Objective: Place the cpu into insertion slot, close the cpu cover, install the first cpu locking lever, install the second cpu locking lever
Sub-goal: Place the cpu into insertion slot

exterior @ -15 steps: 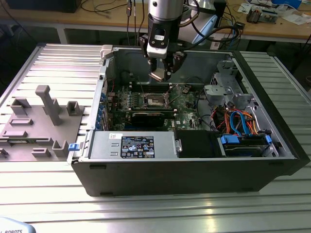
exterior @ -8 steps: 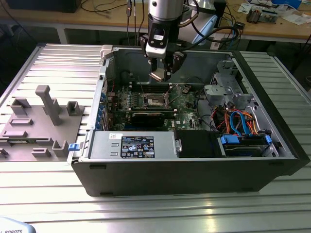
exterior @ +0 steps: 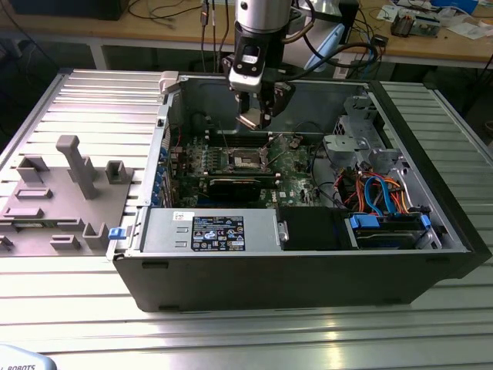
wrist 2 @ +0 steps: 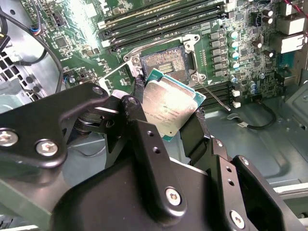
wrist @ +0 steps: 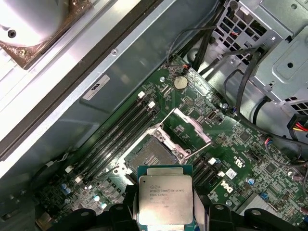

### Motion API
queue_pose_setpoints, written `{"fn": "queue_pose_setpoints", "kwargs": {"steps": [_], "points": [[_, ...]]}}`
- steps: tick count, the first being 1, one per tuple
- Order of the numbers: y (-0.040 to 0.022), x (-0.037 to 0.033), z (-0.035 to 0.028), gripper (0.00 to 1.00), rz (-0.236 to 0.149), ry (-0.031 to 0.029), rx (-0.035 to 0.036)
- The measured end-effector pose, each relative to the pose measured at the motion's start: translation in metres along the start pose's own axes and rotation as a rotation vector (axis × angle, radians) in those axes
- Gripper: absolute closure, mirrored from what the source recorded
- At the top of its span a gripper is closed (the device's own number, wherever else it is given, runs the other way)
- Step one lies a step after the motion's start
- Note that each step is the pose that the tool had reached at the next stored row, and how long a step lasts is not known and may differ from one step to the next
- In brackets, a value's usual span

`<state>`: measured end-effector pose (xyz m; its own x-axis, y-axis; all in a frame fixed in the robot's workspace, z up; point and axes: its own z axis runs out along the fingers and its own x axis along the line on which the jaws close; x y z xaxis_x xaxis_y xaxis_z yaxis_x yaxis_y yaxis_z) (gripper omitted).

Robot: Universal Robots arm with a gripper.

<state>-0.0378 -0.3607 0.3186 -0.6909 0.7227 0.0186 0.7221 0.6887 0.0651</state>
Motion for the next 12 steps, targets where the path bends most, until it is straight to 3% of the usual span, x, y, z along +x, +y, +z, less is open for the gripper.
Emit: {"fn": "queue_pose_setpoints", "kwargs": {"steps": [12], "points": [[0.0, 0.0, 0.0, 0.45, 0.044, -0.0029, -0.0008]]}}
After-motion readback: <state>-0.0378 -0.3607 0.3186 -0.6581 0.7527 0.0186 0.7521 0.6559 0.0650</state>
